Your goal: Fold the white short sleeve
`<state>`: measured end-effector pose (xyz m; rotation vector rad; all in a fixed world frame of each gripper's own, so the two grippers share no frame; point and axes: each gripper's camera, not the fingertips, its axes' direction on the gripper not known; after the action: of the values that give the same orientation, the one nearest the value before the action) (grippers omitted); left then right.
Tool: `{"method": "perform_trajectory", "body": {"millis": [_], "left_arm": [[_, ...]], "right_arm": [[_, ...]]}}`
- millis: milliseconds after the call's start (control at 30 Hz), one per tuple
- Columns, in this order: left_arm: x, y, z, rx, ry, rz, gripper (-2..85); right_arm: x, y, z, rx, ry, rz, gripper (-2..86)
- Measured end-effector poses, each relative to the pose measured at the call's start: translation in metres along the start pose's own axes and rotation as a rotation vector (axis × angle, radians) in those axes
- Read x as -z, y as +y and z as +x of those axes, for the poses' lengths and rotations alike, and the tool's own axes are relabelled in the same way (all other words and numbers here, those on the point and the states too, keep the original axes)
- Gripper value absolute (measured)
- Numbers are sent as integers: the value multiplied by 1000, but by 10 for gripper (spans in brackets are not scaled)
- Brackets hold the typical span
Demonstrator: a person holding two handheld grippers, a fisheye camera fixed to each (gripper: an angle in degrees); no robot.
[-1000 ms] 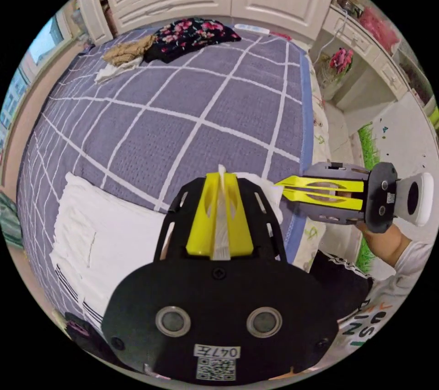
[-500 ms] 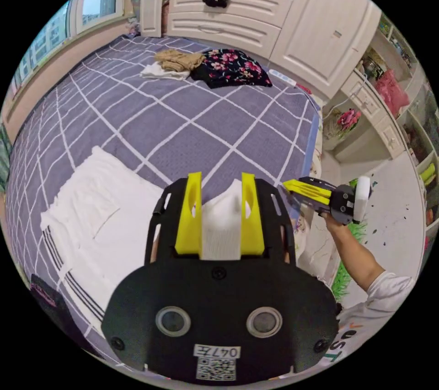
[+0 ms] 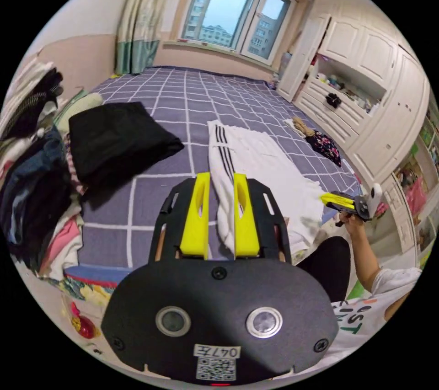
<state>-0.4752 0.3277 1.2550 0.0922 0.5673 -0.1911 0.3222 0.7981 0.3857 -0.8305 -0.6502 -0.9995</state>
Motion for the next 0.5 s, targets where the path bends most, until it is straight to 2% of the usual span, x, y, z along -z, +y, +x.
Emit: {"method": "perform_trajectory", "body": {"millis": [100, 233, 267, 367, 433, 500], "left_arm": [[9, 41, -30, 62, -63, -10, 79], [15, 75, -60, 123, -240, 22, 67], [20, 76, -70, 136, -231, 12, 66], [35, 79, -86, 140, -142, 44, 61], [32, 78, -90, 109, -48, 3, 72], [22, 74, -88, 79, 84, -73, 93]], "right_arm": [[-31, -61, -68, 198, -166, -40, 46], [-81, -128, -181, 434, -361, -79, 59], [-88, -133, -197, 475, -352, -85, 58], [-135, -143, -258, 661, -148, -180, 48], [-175, -136, -271, 753, -32, -360, 18], [-182, -126, -260, 727, 10, -417, 9]]}}
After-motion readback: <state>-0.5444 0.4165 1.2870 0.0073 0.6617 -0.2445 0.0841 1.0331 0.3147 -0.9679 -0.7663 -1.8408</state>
